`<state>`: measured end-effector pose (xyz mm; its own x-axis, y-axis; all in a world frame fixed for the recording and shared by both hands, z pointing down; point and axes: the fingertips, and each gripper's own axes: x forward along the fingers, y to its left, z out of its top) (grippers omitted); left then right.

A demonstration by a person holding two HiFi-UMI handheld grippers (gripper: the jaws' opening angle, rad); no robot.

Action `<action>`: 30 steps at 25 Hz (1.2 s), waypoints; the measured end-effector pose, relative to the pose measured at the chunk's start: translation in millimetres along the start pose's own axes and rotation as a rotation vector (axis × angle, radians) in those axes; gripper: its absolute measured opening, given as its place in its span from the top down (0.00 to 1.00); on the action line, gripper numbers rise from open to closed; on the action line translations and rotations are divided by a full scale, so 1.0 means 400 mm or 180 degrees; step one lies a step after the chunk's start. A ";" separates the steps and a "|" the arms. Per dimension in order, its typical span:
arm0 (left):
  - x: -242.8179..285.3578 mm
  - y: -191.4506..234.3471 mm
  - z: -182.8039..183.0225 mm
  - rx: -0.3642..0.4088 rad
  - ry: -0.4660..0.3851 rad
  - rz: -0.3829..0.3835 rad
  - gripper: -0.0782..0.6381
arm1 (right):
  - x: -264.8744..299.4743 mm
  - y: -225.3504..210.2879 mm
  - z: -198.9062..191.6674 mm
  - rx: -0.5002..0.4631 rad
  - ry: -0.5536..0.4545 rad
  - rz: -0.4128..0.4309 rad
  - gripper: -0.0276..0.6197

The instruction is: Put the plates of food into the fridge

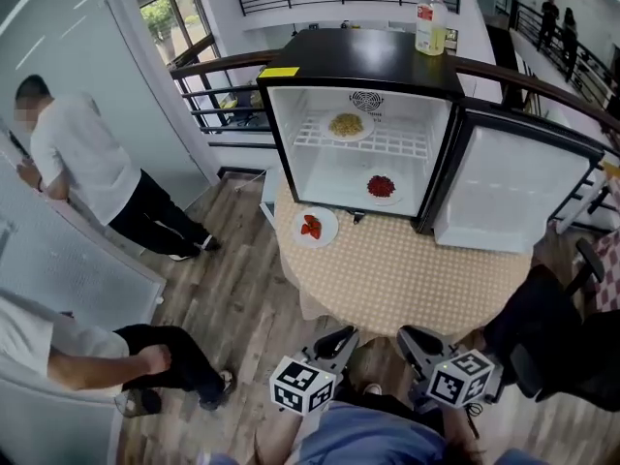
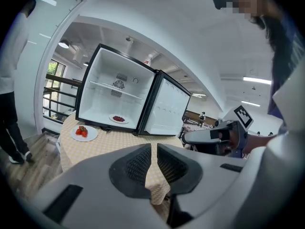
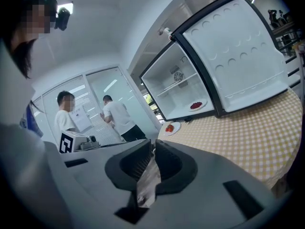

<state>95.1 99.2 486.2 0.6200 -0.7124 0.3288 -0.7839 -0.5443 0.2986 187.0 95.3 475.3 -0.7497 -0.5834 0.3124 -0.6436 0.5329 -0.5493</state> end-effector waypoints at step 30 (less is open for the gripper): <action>-0.191 -0.139 -0.065 -0.0192 -0.0330 0.0266 0.83 | -0.081 0.129 -0.129 -0.0194 0.0202 0.0389 0.89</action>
<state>92.3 195.3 467.7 0.5434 -0.7978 0.2612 -0.8272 -0.4559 0.3285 170.2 173.1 477.0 -0.8299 -0.4732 0.2955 -0.5538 0.6350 -0.5386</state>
